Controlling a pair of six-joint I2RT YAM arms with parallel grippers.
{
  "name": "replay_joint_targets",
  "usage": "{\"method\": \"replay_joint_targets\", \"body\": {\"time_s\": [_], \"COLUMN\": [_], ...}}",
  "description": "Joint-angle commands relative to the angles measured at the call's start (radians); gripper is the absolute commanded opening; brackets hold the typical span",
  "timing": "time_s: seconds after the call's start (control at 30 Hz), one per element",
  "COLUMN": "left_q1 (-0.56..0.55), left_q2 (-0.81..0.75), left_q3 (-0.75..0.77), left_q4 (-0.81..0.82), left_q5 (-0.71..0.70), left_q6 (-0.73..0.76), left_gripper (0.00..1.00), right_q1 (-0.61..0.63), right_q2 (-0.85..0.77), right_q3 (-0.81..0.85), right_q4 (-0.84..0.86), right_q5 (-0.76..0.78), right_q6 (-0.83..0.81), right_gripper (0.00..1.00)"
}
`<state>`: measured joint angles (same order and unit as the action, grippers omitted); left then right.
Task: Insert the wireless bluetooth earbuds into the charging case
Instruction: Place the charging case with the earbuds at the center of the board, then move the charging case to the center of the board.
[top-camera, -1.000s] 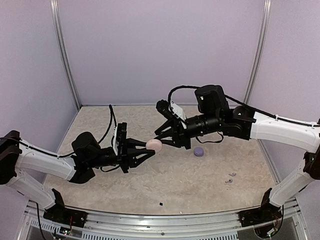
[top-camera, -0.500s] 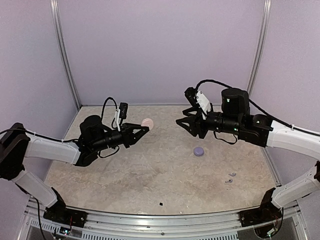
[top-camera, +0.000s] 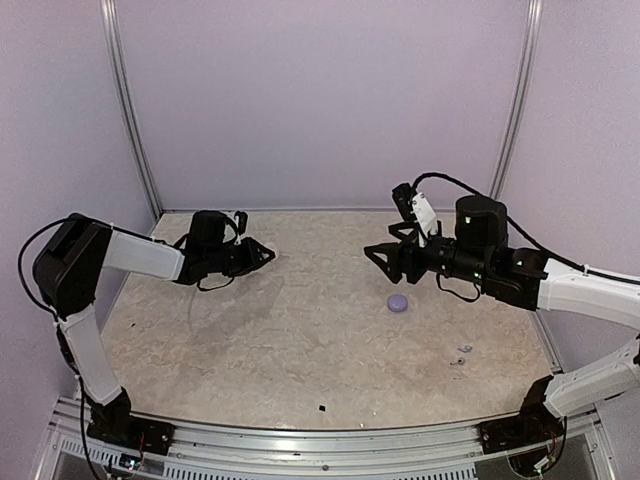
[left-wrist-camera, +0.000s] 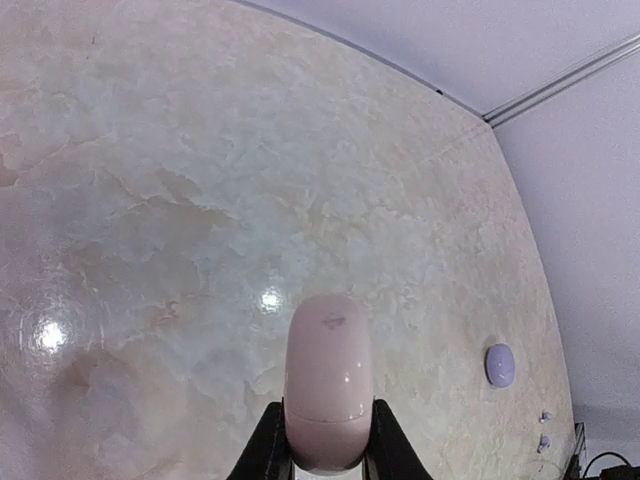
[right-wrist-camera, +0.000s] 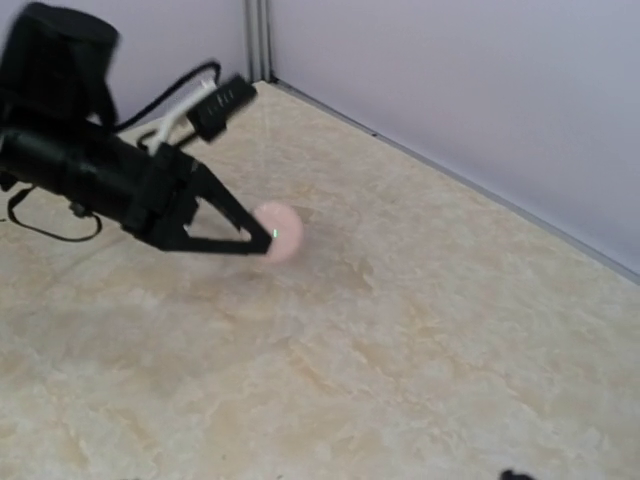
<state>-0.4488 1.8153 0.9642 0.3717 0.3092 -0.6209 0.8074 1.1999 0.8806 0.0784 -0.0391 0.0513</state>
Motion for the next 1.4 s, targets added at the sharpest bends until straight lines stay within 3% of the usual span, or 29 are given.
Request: {"method": "replay_joint_targets", "body": {"time_s": [0.0,0.13,0.47,0.7,0.93,0.97,1.0,1.13,1.37], "left_q1": [0.025,0.049,0.069,0.081,0.084,0.083,0.082,0.071,-0.010], "left_q2": [0.081,0.149,0.217,0.182,0.094,0.071,0.055,-0.067,-0.291], "left_q3": [0.097,0.134,0.123,0.069,0.026,0.013,0.000,-0.066,-0.141], "left_q4": [-0.222,-0.283,-0.286,-0.283,-0.305,-0.303,-0.298,-0.239,-0.145], "left_q5": [-0.063,-0.047,-0.013,-0.052,-0.117,-0.127,-0.137,-0.186,-0.394], "left_q6": [0.007,0.014,0.003,0.002,0.030,0.035,0.039,0.063,0.125], "left_gripper": [0.00,0.00,0.08,0.38,0.82,0.94,0.98,0.99,0.99], "right_q1": [-0.010,-0.010,-0.011,-0.062,-0.157,-0.176,-0.194,-0.255,-0.271], "right_q2": [-0.023,0.003,0.125,0.204,0.250,0.259,0.270,0.329,0.470], "right_q3": [-0.021,-0.020,0.070,0.113,0.091,0.087,0.083,0.063,0.064], "right_q4": [0.033,0.023,-0.107,-0.201,-0.221,-0.226,-0.228,-0.231,-0.246], "right_q5": [0.023,0.026,0.003,-0.060,-0.060,-0.063,-0.070,-0.074,-0.077], "right_q6": [0.035,0.040,0.021,0.049,0.116,0.124,0.135,0.165,0.214], "right_gripper": [0.82,0.97,1.00,1.00,1.00,1.00,0.99,0.99,1.00]}}
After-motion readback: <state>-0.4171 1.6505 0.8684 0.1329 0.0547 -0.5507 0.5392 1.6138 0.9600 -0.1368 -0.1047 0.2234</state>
